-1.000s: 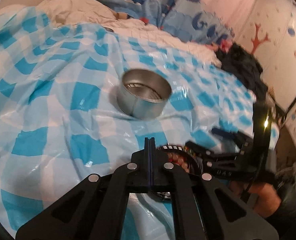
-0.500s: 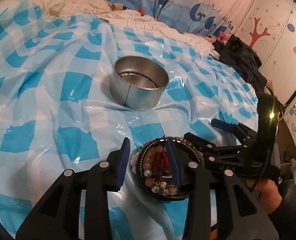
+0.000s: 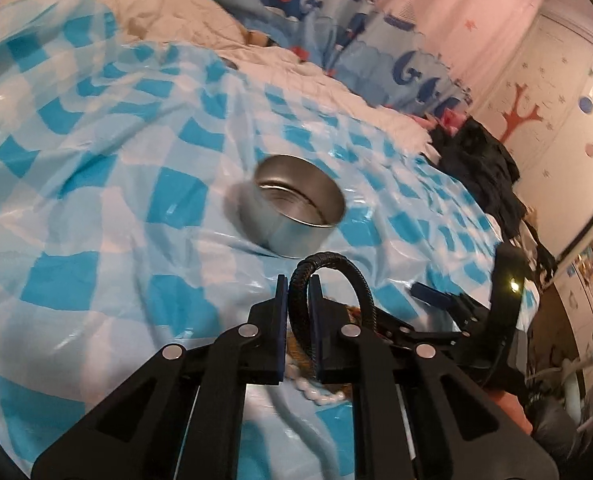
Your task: Organize jewelry
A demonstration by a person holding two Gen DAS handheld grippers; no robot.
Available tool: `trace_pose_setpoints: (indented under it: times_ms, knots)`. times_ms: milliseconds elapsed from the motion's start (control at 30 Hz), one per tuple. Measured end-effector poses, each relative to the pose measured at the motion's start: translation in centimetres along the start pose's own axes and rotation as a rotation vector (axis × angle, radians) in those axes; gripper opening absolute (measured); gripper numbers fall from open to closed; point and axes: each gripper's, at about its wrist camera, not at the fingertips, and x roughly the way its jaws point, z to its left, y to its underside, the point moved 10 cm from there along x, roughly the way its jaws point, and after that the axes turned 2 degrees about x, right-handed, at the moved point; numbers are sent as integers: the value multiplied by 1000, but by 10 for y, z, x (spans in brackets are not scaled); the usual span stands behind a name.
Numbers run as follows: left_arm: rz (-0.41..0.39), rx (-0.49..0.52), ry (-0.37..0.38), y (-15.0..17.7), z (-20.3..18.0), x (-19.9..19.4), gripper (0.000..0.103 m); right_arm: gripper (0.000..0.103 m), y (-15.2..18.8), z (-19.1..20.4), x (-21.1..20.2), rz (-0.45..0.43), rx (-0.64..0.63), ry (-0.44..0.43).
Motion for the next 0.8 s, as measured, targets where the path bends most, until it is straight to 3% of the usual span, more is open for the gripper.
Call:
trace_pose_setpoints:
  times_ms: [133,300,500,667,800]
  knots:
    - [11,-33,-13,2,8,3,9,96,-2,-1,-4,-19,7,-1]
    - [-54,-73,3,-10,15,-10,9,96,-17,6,-25,-115,-5,-38]
    - [-164,-178,-14,-31,44,-44,9,96,-24,49,-37,-180,-177,-84]
    - [-164,-209,-47,-32,56,-45,9,96,-29,103,-48,-233,-361,-191]
    - [-169,-211,-51,-32,59,-46,9,95,-31,128,-36,-199,-433,-214]
